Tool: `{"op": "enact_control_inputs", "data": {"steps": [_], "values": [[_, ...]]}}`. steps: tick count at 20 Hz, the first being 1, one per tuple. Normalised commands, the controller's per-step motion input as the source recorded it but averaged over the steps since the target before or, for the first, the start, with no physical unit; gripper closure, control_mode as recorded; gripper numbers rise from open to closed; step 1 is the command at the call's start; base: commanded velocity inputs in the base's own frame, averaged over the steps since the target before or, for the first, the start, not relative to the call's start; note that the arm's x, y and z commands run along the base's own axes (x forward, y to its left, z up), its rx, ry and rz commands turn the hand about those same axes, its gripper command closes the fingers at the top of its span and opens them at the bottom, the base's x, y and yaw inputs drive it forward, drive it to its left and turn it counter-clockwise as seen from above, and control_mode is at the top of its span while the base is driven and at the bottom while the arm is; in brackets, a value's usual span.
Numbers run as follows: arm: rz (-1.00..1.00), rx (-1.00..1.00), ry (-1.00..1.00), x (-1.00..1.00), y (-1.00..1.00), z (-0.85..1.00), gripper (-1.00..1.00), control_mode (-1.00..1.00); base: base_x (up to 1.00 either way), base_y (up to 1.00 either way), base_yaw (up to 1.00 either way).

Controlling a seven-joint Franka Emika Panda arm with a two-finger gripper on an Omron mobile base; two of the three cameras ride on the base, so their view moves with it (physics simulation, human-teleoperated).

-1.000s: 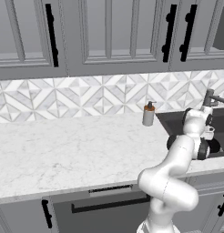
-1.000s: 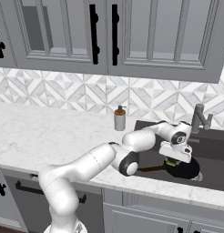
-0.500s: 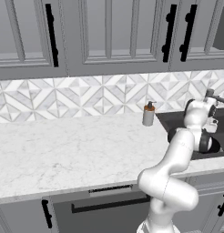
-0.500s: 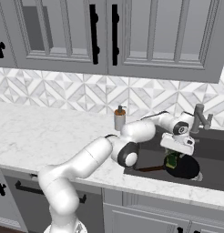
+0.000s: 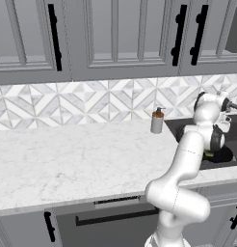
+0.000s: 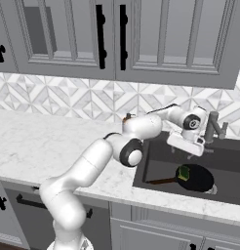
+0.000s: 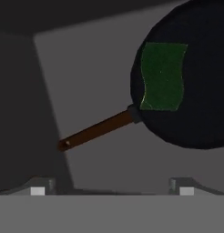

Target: Pick the pan and sponge and place them into the sink. Then turn on the water.

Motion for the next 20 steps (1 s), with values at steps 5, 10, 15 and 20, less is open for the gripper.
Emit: {"op": "enact_control_inputs", "data": {"steps": [5,10,15,20], "values": [[0.02,0.0,-0.01,-0.37,0.76,0.57,-1.0,-1.0,0.0,0.0,0.0],[0.06,-0.01,-0.21,-0.45,0.75,0.4,-1.0,-1.0,0.0,0.0,0.0],[0.07,-0.01,-0.37,-0.54,0.65,0.38,-1.0,-1.0,0.0,0.0,0.0],[0.02,-0.03,-0.27,-0.64,0.75,0.49,-1.0,-1.0,0.0,0.0,0.0]]}}
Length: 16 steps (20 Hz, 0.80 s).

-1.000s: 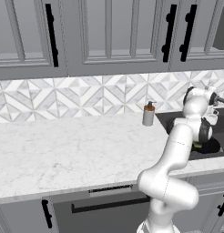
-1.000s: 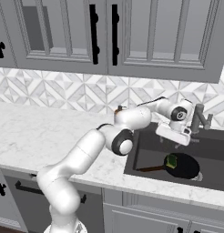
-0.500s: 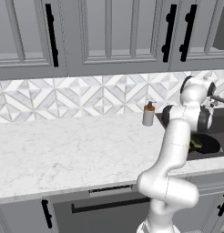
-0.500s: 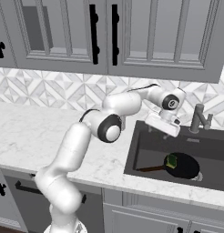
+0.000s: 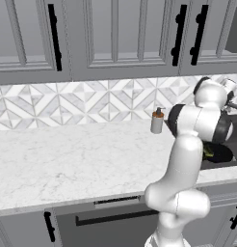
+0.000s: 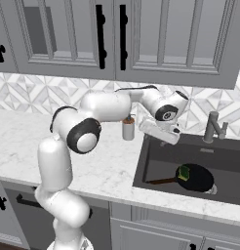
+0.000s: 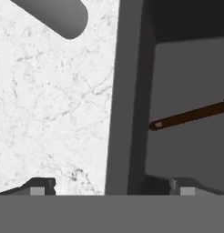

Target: Pick the pan and sponge and place them into the sink. Then turn on the water.

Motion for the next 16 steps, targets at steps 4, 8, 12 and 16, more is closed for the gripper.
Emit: {"op": "enact_control_inputs", "data": {"steps": [4,8,12,16], "values": [[0.0,-0.02,-0.06,-0.75,0.75,0.58,-1.0,-1.0,0.0,0.0,0.0],[0.0,0.0,0.0,-0.75,0.72,0.56,-1.0,-1.0,0.0,0.0,0.0],[0.0,0.0,0.02,-0.69,0.78,0.52,-1.0,-1.0,0.0,0.0,0.0],[0.0,-0.02,0.0,-0.69,0.81,0.44,-1.0,-1.0,0.0,0.0,0.0]]}}
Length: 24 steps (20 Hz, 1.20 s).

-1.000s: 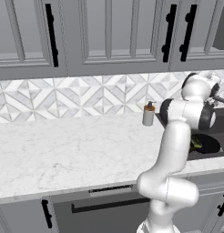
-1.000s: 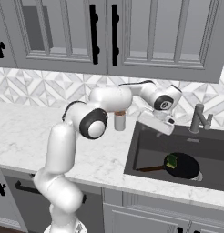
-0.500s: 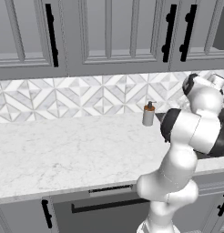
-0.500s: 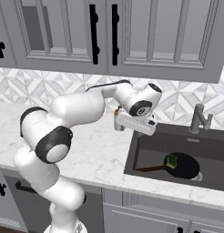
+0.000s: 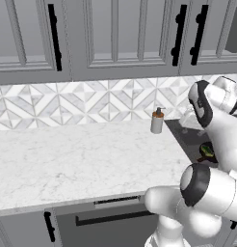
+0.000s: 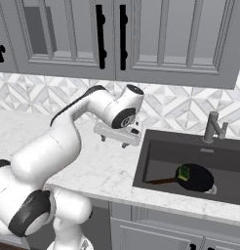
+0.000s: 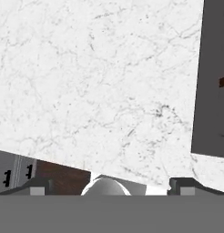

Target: Pick the pan and sponge and place them into the sink. Then turn on the water.

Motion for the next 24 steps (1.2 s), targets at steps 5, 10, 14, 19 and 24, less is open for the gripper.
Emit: {"op": "enact_control_inputs", "data": {"steps": [5,10,14,19,24], "values": [[0.0,-0.02,0.01,-0.65,0.8,0.49,-1.0,-1.0,0.0,0.0,0.0],[0.0,-0.07,0.04,-0.75,0.53,0.36,-1.0,-1.0,0.0,0.0,0.0],[-0.01,-0.05,0.0,-0.68,0.09,0.18,-1.0,-1.0,0.0,0.0,0.0],[-0.05,-0.09,0.0,-0.47,0.12,0.06,-1.0,-1.0,0.0,0.0,0.0],[-0.04,-0.09,0.0,-0.09,0.19,0.0,-1.0,-1.0,0.0,0.0,0.0]]}}
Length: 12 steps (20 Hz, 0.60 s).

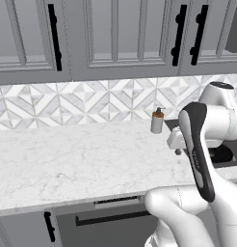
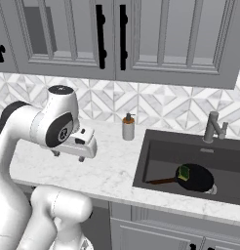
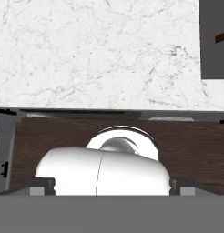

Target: Pick the pan and sponge and place them into the sink. Then turn on the water.

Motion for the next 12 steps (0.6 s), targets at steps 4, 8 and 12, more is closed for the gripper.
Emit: {"op": "enact_control_inputs", "data": {"steps": [4,8,12], "values": [[0.0,-0.02,0.0,0.0,0.2,0.0,-1.0,-1.0,0.0,0.0,0.0],[0.0,-0.06,0.0,0.0,0.23,0.0,-1.0,-1.0,0.0,0.0,0.0],[0.0,0.0,0.0,0.0,0.09,0.0,-1.0,-1.0,0.0,0.0,0.0]]}}
